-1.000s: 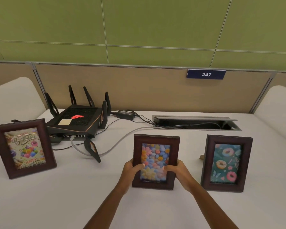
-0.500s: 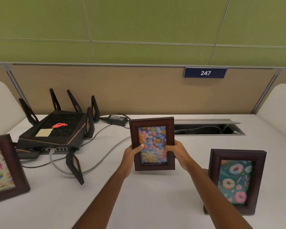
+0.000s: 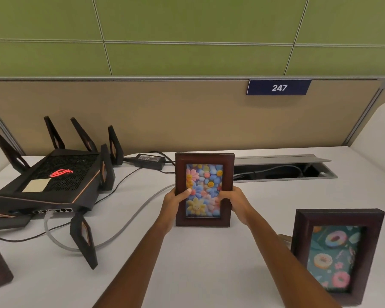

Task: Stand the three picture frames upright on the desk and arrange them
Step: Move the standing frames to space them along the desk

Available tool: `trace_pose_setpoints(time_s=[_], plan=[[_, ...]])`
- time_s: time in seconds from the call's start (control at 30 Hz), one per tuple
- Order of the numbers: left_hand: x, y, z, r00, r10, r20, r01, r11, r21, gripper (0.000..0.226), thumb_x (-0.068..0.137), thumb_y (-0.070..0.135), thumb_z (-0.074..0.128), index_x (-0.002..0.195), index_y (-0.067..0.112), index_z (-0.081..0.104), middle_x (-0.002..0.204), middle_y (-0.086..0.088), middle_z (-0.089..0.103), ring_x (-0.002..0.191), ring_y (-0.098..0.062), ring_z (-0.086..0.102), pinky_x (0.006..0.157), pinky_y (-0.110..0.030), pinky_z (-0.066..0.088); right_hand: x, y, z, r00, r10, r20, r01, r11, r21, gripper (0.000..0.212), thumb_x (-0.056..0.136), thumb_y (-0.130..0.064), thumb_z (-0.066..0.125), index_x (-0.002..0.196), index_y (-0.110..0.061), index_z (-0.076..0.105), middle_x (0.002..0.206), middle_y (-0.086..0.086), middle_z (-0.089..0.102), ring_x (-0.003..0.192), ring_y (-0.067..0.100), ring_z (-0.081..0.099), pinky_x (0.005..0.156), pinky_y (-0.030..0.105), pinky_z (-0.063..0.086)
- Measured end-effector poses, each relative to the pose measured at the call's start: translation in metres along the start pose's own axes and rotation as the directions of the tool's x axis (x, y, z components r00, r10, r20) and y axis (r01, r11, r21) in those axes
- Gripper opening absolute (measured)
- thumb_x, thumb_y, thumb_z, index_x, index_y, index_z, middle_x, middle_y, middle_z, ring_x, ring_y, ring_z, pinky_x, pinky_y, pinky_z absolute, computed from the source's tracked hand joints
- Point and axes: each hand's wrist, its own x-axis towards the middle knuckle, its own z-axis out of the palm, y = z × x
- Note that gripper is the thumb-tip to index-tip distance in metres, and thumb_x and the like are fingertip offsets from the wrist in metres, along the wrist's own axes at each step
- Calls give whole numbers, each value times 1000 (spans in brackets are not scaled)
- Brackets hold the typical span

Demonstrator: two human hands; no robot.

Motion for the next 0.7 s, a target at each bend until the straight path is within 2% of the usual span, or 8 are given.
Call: trace_pose_setpoints(time_s=[0.2,0.3,0.37,0.47,0.53,0.57,0.63,0.7], plan=[[-8,-7,2,999,41,-36,-40,998,38,39,90,14,52,128,7,46,128,-12,57,113,-29,56,94,-39,47,-5,4,0,1000,-5,28,5,1000,1,41,86,-6,52,125,-9,42,128,14,54,106,27,56,92,40,48],[-15,-24,-4,996,78,-42,-70,982,176,43,90,14,54,130,8,41,132,-13,53,119,-28,53,97,-39,48,-14,15,2,998,-54,16,55,997,-54,51,85,-9,57,131,-12,35,133,11,50,113,26,53,92,38,47],[-24,-40,-9,988,134,-72,-102,935,339,49,89,20,57,133,10,38,135,-12,49,125,-28,48,102,-42,45,-19,27,4,996,-88,-34,83,987,-137,59,84,-15,61,134,-13,30,136,9,46,120,27,50,95,38,47],[-43,-65,-12,944,278,-179,-97,749,656,58,89,27,54,139,9,31,145,-11,41,135,-28,36,112,-42,33,-36,47,8,981,-154,-117,123,964,-237,68,84,-19,61,139,-15,21,143,8,37,129,26,42,101,39,42],[-62,-78,-10,926,323,-197,-55,631,774,58,92,30,48,142,9,28,149,-10,35,139,-26,31,115,-36,24,-50,60,13,971,-216,-105,166,919,-356,68,85,-19,58,140,-15,19,147,9,31,132,23,36,105,36,37],[-73,-83,-8,916,348,-198,-47,585,810,54,93,31,43,141,9,30,149,-10,36,138,-26,34,114,-34,25,-57,69,16,966,-239,-102,172,882,-439,68,86,-20,56,141,-13,17,148,8,28,134,22,34,107,34,35],[-88,-90,-8,918,376,-123,-75,471,879,49,95,36,29,130,6,47,134,-15,55,123,-28,54,102,-37,43,-72,83,23,930,-327,-169,161,774,-612,66,88,-23,52,142,-9,16,150,11,26,136,24,33,108,32,33],[-99,-97,-7,941,330,-78,-49,361,931,67,95,40,7,112,6,62,112,-14,70,100,-25,69,80,-39,56,-86,94,27,864,-443,-237,155,684,-712,64,88,-25,51,140,-5,20,149,15,31,134,29,37,106,33,34]])
